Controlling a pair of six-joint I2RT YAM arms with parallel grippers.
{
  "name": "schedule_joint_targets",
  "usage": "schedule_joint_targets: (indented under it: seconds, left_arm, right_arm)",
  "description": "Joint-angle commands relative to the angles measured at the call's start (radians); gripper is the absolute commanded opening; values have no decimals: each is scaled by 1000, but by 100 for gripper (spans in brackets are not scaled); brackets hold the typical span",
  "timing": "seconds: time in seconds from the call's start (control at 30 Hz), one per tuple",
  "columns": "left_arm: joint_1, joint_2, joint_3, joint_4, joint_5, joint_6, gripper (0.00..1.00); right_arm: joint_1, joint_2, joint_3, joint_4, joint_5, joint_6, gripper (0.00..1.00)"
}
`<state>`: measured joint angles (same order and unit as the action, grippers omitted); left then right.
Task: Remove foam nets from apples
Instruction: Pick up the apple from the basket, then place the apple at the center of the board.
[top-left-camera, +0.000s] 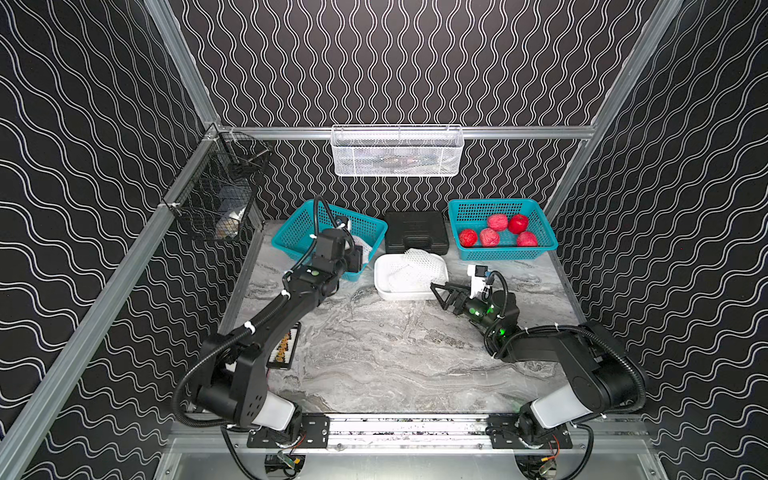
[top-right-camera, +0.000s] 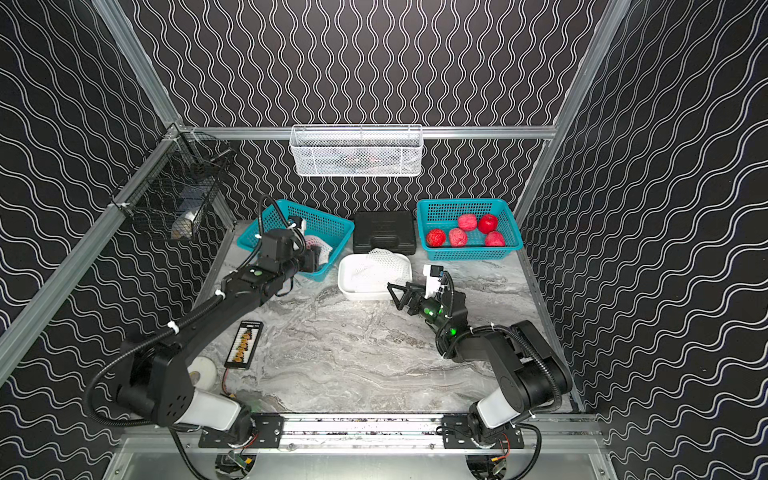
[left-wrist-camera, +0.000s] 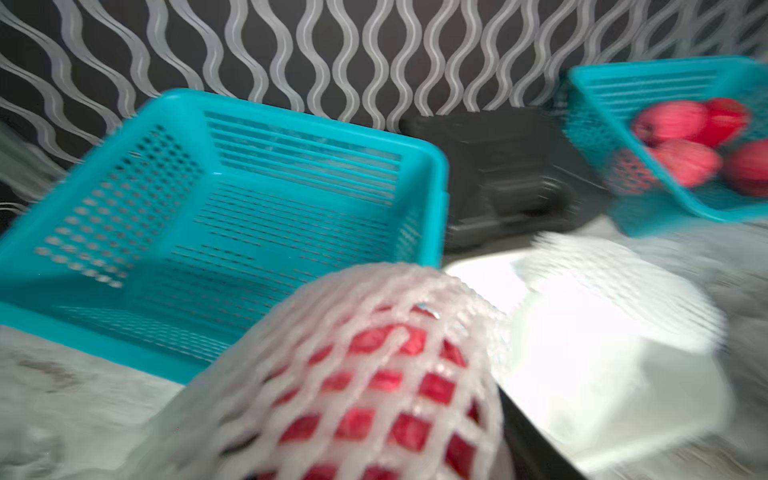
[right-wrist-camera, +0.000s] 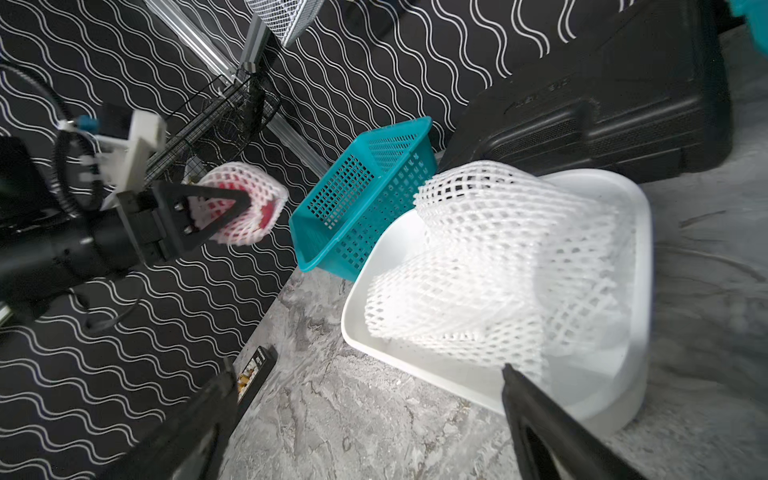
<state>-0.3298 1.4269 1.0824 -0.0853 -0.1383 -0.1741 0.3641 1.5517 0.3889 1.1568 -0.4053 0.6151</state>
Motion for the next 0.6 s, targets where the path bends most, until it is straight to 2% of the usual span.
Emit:
schedule_joint_targets:
  seconds: [0.0, 0.2, 0.37, 0.57]
  left_arm:
    - [-64, -81, -58, -10, -20, -75, 65]
    - [-255, -194, -197, -24, -14, -128, 66]
    - [-418, -191, -279, -25, -45, -178, 66]
    - [-559, -113, -346, 52, -67, -176, 66]
  right_arm:
    - [-1, -18, -10, 14, 26, -13, 100]
    - [-4, -29, -43, 46, 80, -16, 100]
    - [-11, -23, -54, 74, 83, -13, 100]
    - [-11, 12, -47, 89, 84, -6, 100]
